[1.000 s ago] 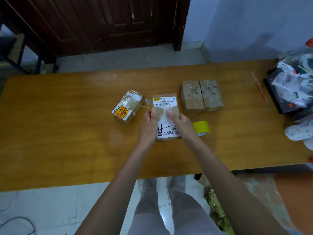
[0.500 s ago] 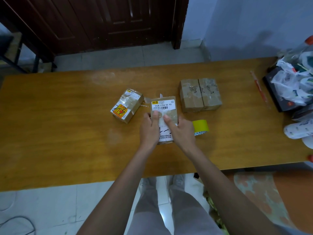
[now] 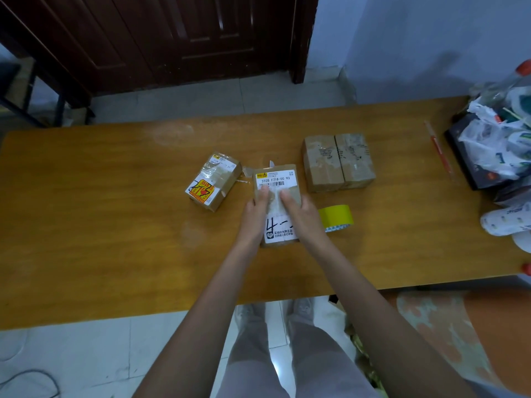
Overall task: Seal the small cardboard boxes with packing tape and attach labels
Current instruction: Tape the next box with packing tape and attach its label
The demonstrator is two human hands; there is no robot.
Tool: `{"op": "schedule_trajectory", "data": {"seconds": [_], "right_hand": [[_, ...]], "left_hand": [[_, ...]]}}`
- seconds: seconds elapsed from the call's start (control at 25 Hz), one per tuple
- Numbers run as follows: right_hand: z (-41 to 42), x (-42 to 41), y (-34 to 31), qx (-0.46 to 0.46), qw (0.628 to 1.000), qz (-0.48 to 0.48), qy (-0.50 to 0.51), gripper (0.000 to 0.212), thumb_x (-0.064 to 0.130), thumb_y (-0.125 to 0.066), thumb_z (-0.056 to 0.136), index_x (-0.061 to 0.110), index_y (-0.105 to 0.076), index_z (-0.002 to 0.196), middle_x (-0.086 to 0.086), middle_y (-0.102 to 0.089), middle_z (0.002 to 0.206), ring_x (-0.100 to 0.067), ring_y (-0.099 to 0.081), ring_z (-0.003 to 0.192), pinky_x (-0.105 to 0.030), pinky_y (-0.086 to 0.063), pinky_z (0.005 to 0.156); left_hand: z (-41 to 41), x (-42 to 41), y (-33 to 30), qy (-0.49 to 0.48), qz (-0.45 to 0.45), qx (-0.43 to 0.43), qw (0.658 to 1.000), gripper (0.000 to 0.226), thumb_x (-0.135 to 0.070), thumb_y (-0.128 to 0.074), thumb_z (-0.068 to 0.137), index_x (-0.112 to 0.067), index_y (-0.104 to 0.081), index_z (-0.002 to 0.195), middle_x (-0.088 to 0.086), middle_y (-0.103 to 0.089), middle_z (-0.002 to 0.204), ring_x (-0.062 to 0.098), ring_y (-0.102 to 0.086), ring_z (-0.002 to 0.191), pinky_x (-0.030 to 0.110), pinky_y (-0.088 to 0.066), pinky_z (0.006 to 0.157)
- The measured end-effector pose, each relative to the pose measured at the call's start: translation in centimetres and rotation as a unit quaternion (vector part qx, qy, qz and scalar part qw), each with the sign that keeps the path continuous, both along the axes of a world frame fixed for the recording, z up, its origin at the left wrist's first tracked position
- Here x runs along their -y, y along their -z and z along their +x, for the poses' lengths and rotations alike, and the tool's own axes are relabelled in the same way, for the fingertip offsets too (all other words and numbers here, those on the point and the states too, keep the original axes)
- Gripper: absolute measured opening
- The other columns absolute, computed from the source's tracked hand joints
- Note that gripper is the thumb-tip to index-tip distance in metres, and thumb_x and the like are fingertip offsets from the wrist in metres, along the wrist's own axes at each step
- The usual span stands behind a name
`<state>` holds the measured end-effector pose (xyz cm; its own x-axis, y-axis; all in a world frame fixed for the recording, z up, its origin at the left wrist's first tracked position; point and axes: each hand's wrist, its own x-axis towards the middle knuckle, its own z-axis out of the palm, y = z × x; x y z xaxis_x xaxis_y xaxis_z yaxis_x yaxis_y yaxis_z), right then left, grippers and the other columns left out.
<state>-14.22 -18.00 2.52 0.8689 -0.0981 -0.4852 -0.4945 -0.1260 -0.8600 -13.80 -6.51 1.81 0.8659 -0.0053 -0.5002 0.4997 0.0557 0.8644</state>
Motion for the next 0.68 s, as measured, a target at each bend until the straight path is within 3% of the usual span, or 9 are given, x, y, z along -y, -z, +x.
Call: {"op": "schedule_trajectory", "data": {"seconds": [0.12, 0.24, 0.44, 0.56, 0.68], "right_hand": [[-0.5, -0.1, 0.2, 0.073, 0.971, -0.218, -0.064, 0.057, 0.063, -0.039, 0.092, 0.011, -0.06, 0.092, -0.006, -0.069, 0.078, -0.023, -0.067, 0.07, -0.042, -0.055, 0.064], [-0.9, -0.4, 0.2, 0.11, 0.925, -0.358, -0.062, 0.059, 0.062, -0.034, 0.094, 0.009, -0.06, 0.091, -0.009, -0.068, 0.078, -0.028, -0.065, 0.07, -0.036, -0.048, 0.057], [-0.6, -0.6, 0.1, 0.135, 0.901, -0.409, -0.057, 0.059, 0.063, -0.036, 0.093, 0.011, -0.062, 0.097, -0.008, -0.069, 0.078, -0.025, -0.065, 0.068, -0.035, -0.049, 0.057], [-0.6, -0.7, 0.0, 0.2, 0.889, -0.412, -0.015, 0.053, 0.06, -0.049, 0.091, 0.013, -0.068, 0.106, -0.005, -0.072, 0.081, -0.02, -0.066, 0.065, -0.027, -0.046, 0.052], [-0.5, -0.5, 0.2, 0.241, 0.884, -0.4, 0.01, 0.053, 0.059, -0.056, 0.088, 0.014, -0.069, 0.112, -0.002, -0.072, 0.09, -0.014, -0.068, 0.073, -0.023, -0.048, 0.056]], "left_hand": [[-0.5, 0.2, 1.0, -0.019, 0.107, 0.021, 0.994, 0.052, -0.056, -0.036, 0.099, -0.017, -0.069, 0.096, 0.009, -0.074, 0.085, 0.023, -0.073, 0.078, 0.032, -0.055, 0.064], [-0.8, 0.3, 1.2, -0.021, 0.163, 0.05, 0.985, 0.053, -0.052, -0.033, 0.101, -0.015, -0.067, 0.085, 0.009, -0.072, 0.078, 0.024, -0.071, 0.072, 0.035, -0.052, 0.062], [-1.0, 0.4, 1.6, -0.03, 0.211, 0.061, 0.975, 0.055, -0.052, -0.031, 0.101, -0.014, -0.061, 0.076, 0.003, -0.065, 0.065, 0.024, -0.065, 0.063, 0.029, -0.042, 0.052], [-1.1, 0.6, 1.6, -0.034, 0.217, 0.044, 0.975, 0.057, -0.054, -0.031, 0.1, -0.016, -0.06, 0.069, 0.0, -0.063, 0.059, 0.015, -0.062, 0.055, 0.02, -0.037, 0.044], [-0.8, 0.2, 1.7, -0.033, 0.234, 0.045, 0.971, 0.06, -0.057, -0.033, 0.099, -0.013, -0.066, 0.076, -0.001, -0.066, 0.064, 0.006, -0.063, 0.057, 0.013, -0.036, 0.043]]}}
